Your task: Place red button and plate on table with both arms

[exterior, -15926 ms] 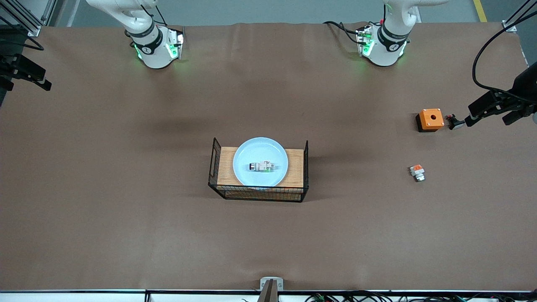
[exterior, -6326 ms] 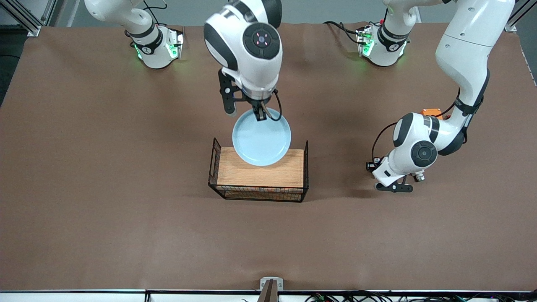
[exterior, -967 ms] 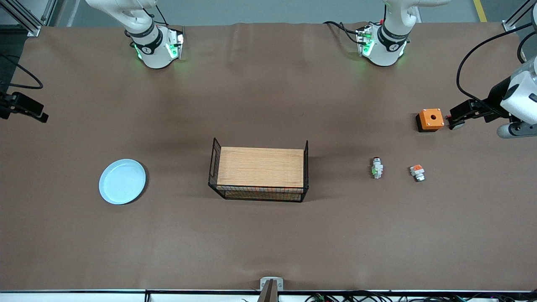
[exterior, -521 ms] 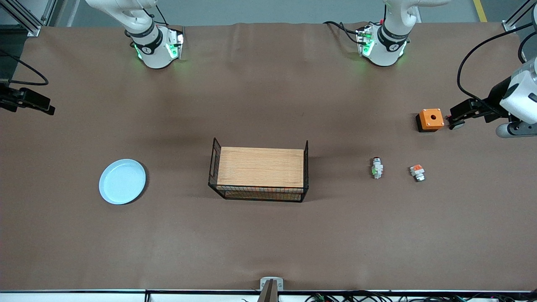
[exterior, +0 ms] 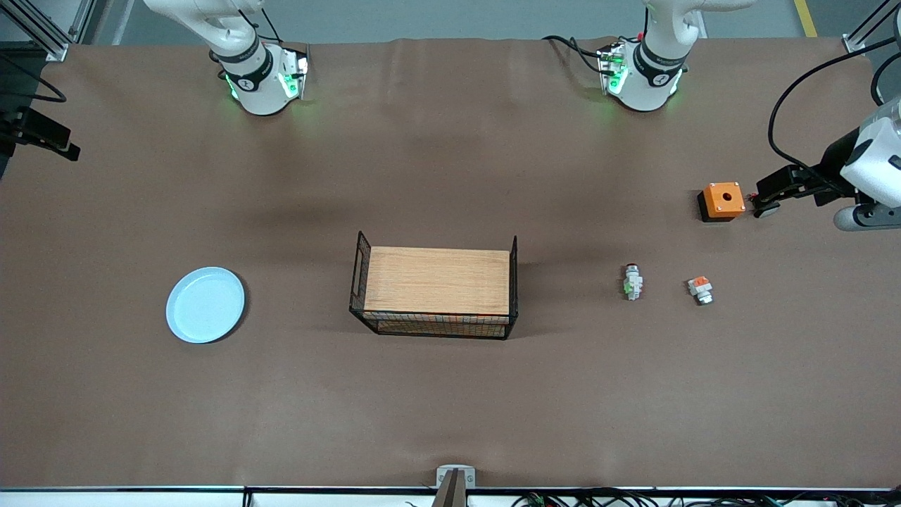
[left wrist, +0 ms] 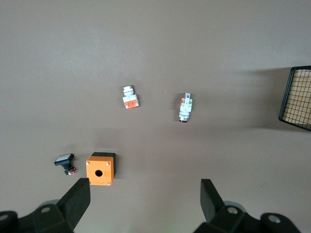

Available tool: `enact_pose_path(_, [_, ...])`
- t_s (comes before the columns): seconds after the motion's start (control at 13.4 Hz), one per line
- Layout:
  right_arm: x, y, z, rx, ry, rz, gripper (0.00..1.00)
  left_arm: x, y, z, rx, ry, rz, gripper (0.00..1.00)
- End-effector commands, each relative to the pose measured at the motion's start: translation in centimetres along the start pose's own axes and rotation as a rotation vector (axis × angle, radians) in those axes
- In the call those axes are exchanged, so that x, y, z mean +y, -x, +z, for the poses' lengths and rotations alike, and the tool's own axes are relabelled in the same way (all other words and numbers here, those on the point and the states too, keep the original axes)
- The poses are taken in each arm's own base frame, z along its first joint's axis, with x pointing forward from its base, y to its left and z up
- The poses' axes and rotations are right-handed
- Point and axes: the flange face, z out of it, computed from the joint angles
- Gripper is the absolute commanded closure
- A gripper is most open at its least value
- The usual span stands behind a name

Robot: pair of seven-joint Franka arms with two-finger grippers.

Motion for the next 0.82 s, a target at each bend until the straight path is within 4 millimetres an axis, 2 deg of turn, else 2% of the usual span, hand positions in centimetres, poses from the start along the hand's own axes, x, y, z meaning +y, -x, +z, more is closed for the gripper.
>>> enact_pose_path(0.0, [-0.4, 0.2, 0.3, 0.017, -0.021, -0.015, 0.0, -0.2, 0.2, -1.7, 0.022, -0.005, 0.019, 0.0])
enact_pose_path(0.22, [-0.5, 0.2, 0.3, 0.033, -0.03, -0.012, 0.0, 0.1, 0.3, -2.9, 0.046, -0.003, 0.024, 0.0])
enact_pose_path(0.6, [-0.3, 1.9, 0.4, 0.099, -0.065, -0.005, 0.0, 0.0, 0.3, -2.7, 0.042, -0.002, 0.024, 0.0])
enact_pose_path(0.74, [-0.2, 1.9, 0.4, 0.105, -0.065, -0.005, 0.0, -0.1, 0.2, -2.7, 0.042, -0.002, 0.024, 0.0])
